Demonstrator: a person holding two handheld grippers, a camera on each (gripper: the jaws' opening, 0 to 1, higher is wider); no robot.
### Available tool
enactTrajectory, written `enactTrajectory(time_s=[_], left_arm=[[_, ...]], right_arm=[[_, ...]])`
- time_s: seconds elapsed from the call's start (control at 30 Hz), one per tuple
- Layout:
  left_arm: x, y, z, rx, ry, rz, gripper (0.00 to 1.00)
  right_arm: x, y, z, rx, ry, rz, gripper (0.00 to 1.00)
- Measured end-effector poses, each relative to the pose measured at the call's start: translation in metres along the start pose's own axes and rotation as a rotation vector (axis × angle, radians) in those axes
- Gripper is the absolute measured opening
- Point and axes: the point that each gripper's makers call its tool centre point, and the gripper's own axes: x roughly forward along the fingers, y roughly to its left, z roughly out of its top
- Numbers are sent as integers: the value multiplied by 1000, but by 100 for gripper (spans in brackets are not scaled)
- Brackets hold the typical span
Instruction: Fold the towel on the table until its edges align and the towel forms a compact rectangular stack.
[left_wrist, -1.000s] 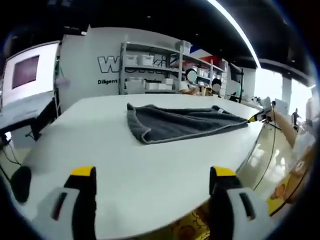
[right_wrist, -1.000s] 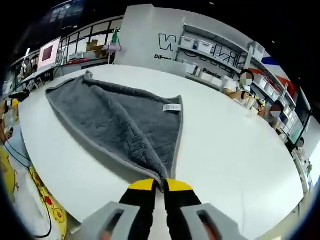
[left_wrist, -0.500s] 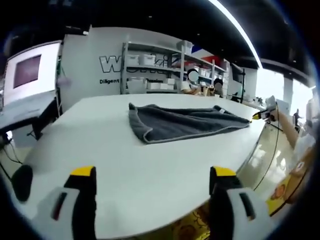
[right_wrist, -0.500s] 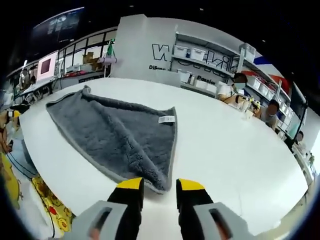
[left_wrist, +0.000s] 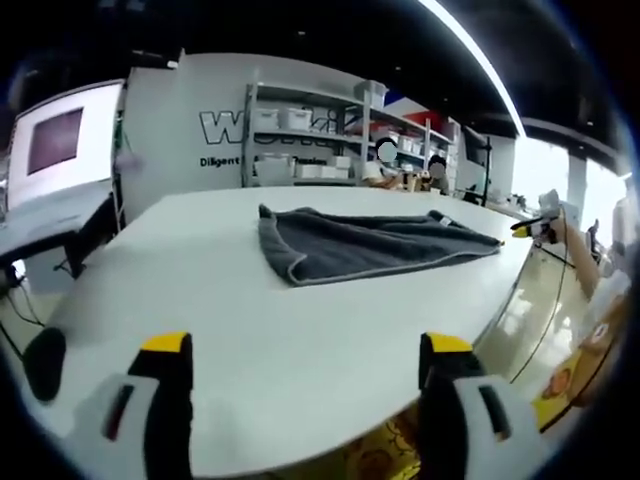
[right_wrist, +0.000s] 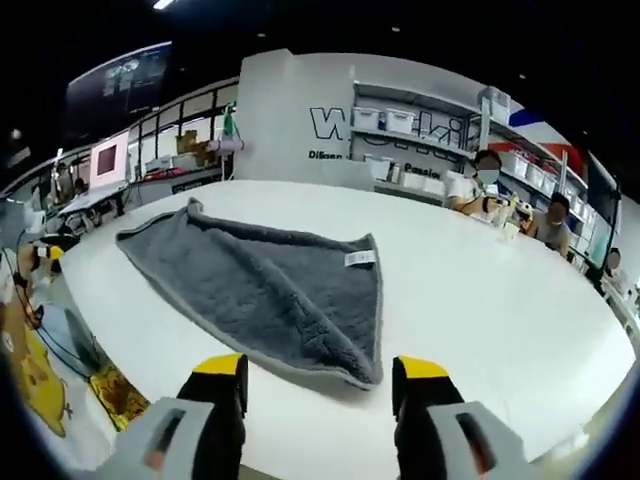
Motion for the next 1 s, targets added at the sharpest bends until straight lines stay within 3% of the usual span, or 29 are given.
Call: enactTrajectory(time_s=[0.27, 0.63, 1.0], left_arm=[[-1, 1, -3, -5, 6, 7, 99], [0, 1, -8, -11, 21, 7, 99], [2, 1, -7, -8, 24, 7, 99]], right_arm=[[-3, 20, -8, 38, 22, 25, 98], [-2, 26, -38, 31, 110, 41, 99], [-6, 20, -44, 64, 108, 30, 99]])
